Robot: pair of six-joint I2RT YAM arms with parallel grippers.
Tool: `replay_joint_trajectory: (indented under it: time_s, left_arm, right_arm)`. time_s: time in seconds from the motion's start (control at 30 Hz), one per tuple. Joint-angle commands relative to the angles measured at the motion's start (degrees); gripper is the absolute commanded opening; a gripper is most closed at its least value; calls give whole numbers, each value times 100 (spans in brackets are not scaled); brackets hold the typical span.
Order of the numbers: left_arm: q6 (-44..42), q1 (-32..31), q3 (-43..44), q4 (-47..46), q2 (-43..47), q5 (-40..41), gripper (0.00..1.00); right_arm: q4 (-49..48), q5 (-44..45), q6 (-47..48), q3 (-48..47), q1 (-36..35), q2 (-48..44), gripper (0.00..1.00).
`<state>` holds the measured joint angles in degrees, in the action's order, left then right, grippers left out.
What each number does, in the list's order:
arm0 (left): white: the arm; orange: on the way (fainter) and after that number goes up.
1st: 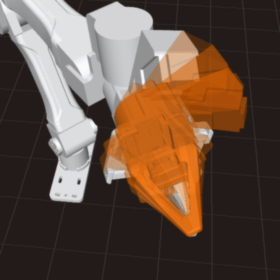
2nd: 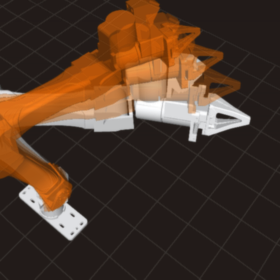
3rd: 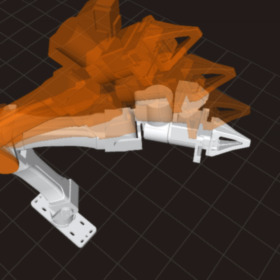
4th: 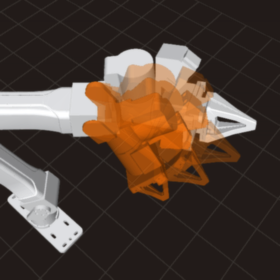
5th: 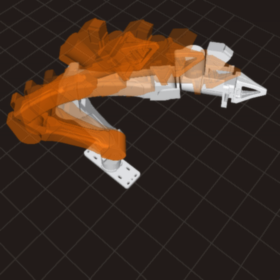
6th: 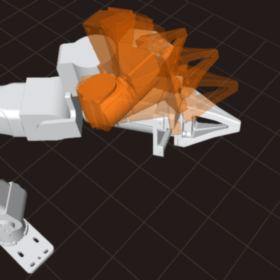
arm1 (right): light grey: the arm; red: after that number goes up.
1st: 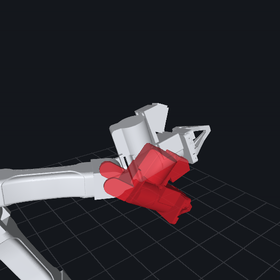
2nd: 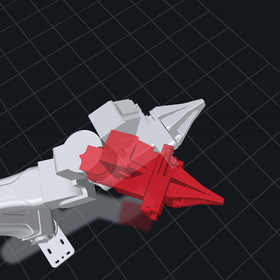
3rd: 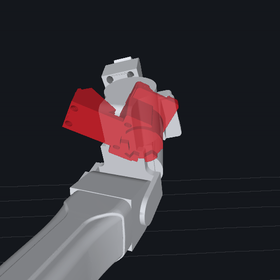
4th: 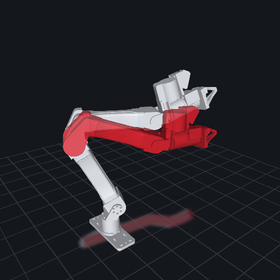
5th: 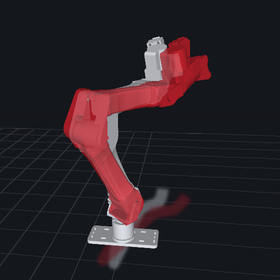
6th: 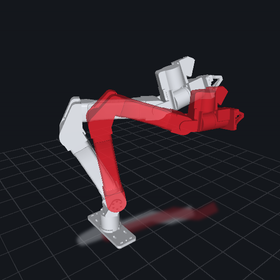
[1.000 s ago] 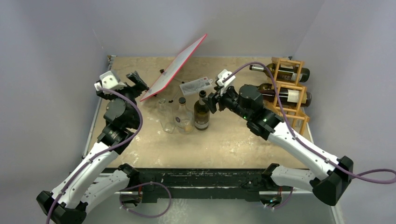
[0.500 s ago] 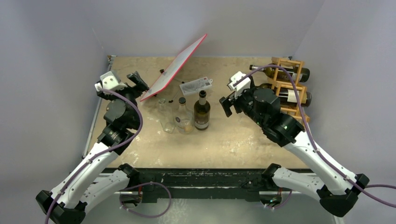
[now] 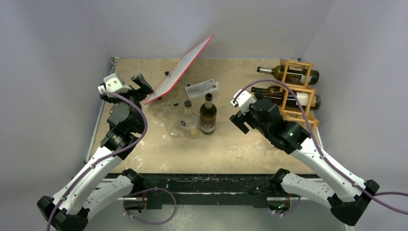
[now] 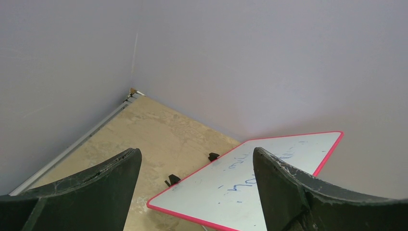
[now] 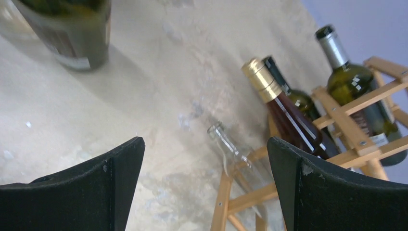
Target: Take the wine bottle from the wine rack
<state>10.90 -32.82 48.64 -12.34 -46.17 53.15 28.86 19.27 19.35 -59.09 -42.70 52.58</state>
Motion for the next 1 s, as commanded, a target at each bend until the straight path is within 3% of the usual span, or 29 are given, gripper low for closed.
replay_joint_trajectory:
  time_s: [0.0,0.27,0.43,0.57,0.97]
  left_arm:
    - [-74,-32,200,-172,32,-22,85]
    - [-77,-32,229,-140,-41,-15,85]
    - [-57,-32,223,-138,-53,-22,85]
    - [-50,-39,215,-137,-69,-43,85]
    - [-132,-84,202,-164,-40,34,85]
  right_arm:
    - [259,611,206,295,-2,136,100]
    - [57,2073,535,961,6,533,100]
    - [-600,1824,731,629,161,363,100]
    - [-1003,1354,985,101,785,551,100]
    - [-1805,987,2657,-1318,2010,2476,100]
